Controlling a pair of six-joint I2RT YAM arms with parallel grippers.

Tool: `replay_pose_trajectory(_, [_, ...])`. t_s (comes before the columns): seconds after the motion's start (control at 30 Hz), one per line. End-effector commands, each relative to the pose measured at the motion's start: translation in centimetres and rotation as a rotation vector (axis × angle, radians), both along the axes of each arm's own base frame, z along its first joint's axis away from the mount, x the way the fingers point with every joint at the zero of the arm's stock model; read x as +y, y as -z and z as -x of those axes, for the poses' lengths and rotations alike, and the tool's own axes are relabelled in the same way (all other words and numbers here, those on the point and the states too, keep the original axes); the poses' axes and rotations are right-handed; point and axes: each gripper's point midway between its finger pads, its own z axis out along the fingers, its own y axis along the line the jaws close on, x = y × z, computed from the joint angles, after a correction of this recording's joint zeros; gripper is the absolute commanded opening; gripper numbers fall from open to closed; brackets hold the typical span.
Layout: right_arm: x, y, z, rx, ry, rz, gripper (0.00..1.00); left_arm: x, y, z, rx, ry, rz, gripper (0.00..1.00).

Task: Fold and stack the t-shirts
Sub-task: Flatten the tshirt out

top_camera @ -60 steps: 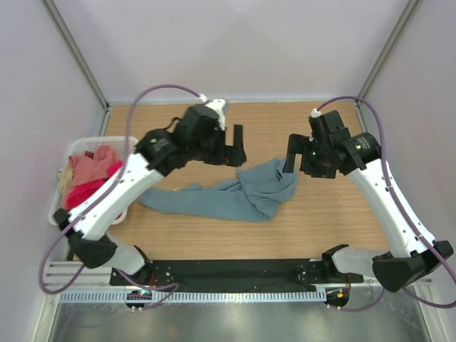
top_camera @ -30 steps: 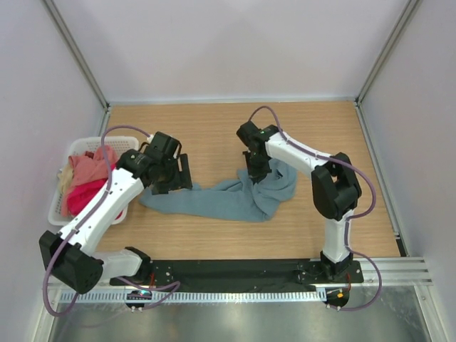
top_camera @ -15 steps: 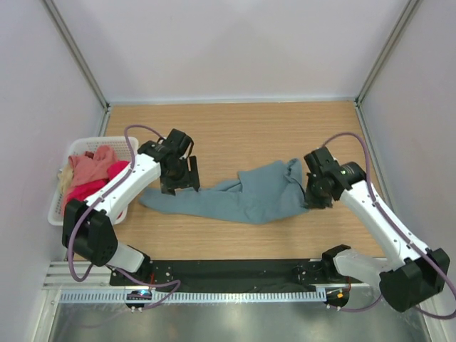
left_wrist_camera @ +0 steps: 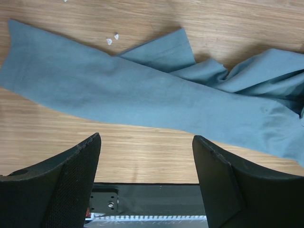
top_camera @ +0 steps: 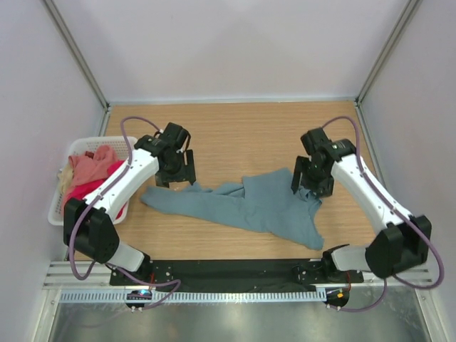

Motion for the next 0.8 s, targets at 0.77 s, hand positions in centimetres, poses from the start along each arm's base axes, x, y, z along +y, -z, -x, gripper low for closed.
replay_pose_trajectory(0.77, [20.7,7.9,-16.0,-0.020,-0.337,0.011,0.44,1.6,-1.0,3.2,-0.070,0.011,0.041,0.78])
